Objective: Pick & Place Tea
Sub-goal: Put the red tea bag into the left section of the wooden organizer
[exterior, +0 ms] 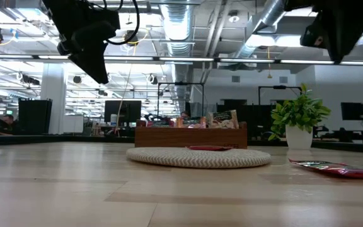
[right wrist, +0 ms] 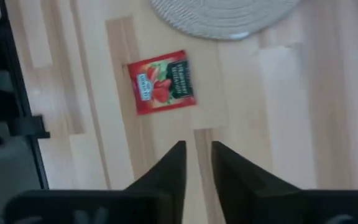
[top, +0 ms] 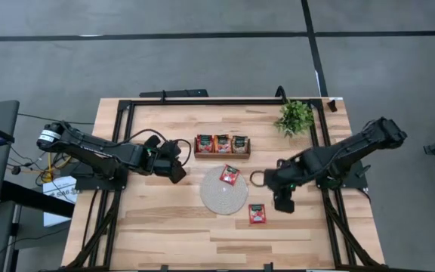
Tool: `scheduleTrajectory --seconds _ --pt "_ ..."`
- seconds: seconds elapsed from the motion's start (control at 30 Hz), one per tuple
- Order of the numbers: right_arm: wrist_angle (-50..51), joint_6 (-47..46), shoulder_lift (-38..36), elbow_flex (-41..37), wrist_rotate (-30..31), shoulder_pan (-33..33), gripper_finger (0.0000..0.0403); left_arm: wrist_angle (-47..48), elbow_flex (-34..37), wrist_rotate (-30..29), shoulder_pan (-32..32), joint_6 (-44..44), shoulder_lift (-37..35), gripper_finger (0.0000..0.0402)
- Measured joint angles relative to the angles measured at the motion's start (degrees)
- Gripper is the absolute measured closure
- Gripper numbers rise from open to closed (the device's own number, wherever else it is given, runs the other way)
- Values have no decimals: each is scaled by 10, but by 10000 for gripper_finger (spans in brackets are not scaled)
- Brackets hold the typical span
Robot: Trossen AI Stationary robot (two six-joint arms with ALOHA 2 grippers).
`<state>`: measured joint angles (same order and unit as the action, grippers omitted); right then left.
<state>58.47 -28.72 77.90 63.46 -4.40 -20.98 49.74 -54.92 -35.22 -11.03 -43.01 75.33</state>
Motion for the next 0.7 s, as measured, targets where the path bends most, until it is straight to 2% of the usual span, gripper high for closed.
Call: scheduleTrajectory --seconds 0.17,0.33,0.7 --pt "-34 21 72 0 7 -23 291 -2 0 21 0 -16 0 283" --pt "-40 32 136 0 32 -28 268 -2 0 53 0 -18 0 283" --pt "-69 50 226 0 30 -28 266 0 0 62 -15 -29 0 283"
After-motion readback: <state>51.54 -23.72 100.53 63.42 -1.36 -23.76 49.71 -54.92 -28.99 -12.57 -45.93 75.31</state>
